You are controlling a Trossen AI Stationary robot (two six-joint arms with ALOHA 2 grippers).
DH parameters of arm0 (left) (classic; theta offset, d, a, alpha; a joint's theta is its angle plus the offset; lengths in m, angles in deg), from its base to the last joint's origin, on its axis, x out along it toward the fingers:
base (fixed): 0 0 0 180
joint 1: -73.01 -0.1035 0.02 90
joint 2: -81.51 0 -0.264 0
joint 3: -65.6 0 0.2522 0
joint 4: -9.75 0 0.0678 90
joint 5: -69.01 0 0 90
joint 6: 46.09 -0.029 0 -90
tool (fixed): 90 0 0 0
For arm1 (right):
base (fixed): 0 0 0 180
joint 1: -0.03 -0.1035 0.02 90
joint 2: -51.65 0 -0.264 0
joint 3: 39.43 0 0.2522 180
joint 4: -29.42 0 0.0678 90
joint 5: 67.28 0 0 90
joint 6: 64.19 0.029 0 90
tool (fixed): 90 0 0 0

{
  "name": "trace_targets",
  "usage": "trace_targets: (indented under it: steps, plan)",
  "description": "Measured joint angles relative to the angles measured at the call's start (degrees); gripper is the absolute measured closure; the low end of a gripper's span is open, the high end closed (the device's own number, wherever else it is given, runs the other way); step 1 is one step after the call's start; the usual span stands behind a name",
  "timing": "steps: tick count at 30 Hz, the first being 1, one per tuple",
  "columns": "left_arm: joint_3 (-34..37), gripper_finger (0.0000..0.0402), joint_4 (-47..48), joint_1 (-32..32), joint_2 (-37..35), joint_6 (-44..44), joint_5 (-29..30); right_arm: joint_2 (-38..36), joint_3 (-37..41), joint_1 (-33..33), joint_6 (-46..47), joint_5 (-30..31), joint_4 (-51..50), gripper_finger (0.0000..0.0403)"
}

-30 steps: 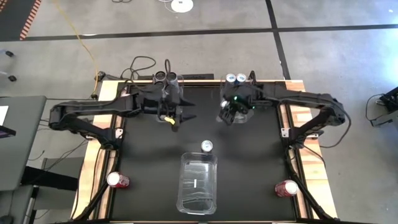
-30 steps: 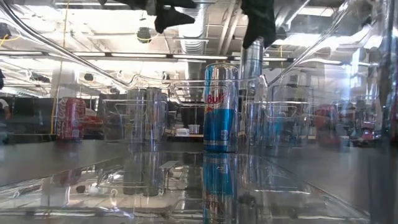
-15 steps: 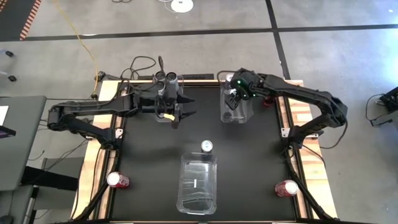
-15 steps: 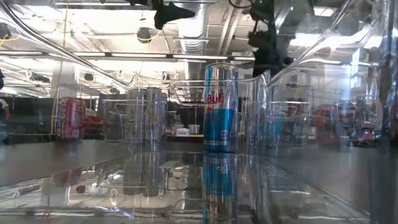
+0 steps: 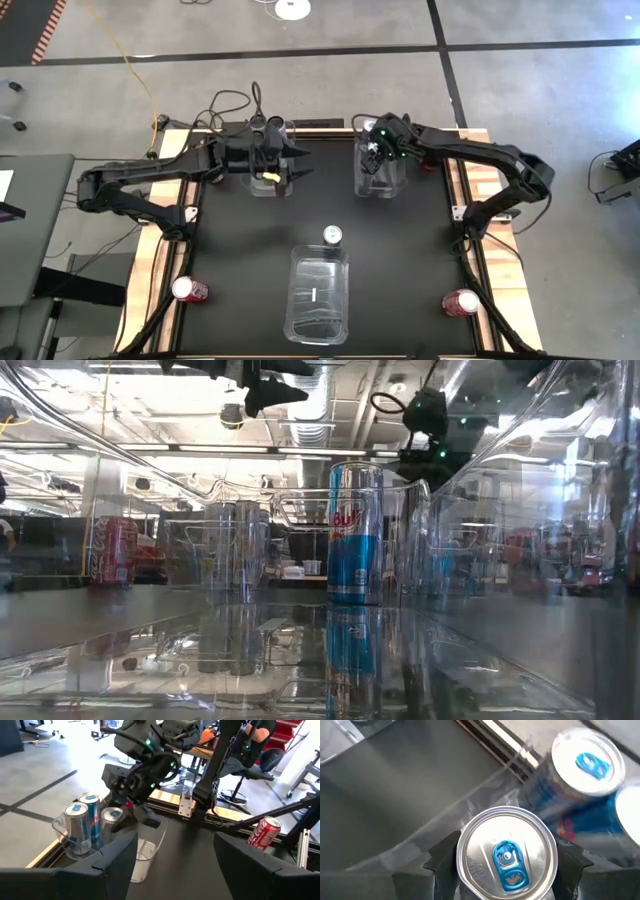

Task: Sort soda cans
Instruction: Put the top blue soda can into the top right transparent bin

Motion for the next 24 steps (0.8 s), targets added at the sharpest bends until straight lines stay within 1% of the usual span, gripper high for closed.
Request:
trace_targets:
  steps: [5,10,17,20,24]
  plan:
    - [0.0,0.0145,0.1,-0.7,0.0,0.0,0.0,3.1,-0.2,1.2,-2.4,-0.6,2.8,0.0158]
    - [0.0,0.0145,0.4,-0.7,0.0,0.2,0.0,5.6,-2.1,1.6,-2.7,-0.6,2.6,0.0158]
    - [0.0,0.0145,1.7,-0.9,0.0,2.6,0.2,5.7,-3.6,1.3,-5.1,-0.7,2.4,0.0157]
    - [0.0,0.0145,2.4,-0.9,0.0,2.4,0.3,5.7,-3.9,1.3,-5.4,-0.7,2.4,0.0146]
    - [0.0,0.0145,4.6,-0.9,0.0,0.6,0.3,5.9,-4.0,1.4,-5.4,-0.1,2.4,0.0117]
